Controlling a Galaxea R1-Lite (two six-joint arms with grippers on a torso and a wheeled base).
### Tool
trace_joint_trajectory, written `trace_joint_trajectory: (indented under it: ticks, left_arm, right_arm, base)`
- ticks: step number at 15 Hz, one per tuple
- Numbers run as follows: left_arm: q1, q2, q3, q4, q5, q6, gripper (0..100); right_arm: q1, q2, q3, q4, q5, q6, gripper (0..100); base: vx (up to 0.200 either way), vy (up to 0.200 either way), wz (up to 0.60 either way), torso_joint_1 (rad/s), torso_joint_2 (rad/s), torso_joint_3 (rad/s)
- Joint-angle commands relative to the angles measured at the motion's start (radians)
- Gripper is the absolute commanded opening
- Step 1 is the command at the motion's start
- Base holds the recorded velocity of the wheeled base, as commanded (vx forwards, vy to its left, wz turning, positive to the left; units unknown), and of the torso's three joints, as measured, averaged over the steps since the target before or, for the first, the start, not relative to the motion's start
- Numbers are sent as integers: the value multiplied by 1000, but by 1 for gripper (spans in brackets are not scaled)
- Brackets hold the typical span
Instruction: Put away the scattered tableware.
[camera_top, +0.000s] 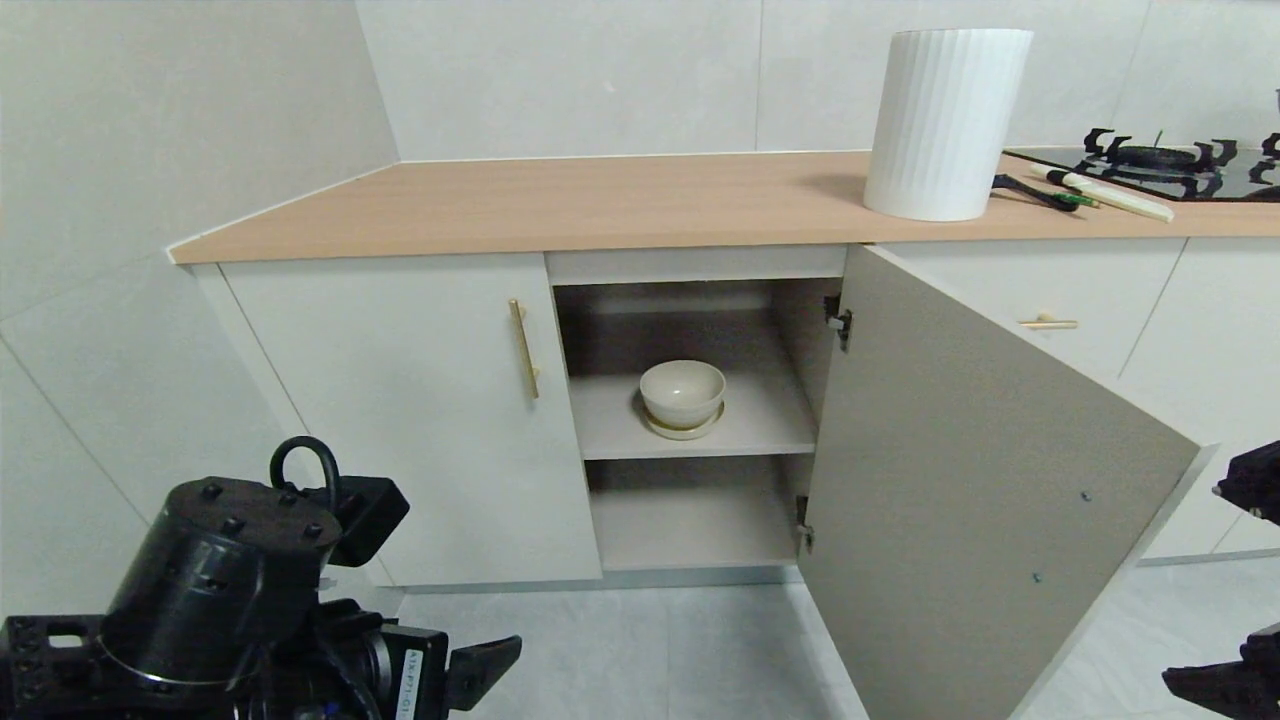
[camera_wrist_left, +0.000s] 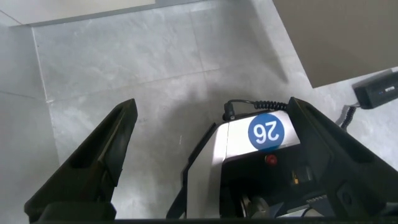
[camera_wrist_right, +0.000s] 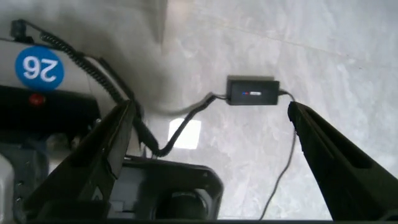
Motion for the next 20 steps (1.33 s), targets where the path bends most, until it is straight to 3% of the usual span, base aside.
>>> trace_joint_trajectory:
  ticks: [1,5,8,12,20]
  left_arm:
    - [-1,0,0,0,1,0,100]
    - [-1,2,3,1,-2,0,100]
    - [-1,2,3,1,-1,0,100]
    - [1,2,1,1,-1,0,100]
    - [-1,2,1,0,-1,0,100]
  right_arm:
    - [-76,-2,-9,-5,-1,-20,100]
    - [-245,11,-26,-97,0,-82,100]
    - [-305,71,-5,-234,3,-79,100]
    - [-313,123,70,-464,6,-79,100]
    - [-280,201,73,-548,11,-7,100]
  base:
    - [0,0,0,0,0,0]
    - [0,0,0,0,0,0]
    - [0,0,0,0,0,0]
    - [0,0,0,0,0,0]
    - [0,0,0,0,0,0]
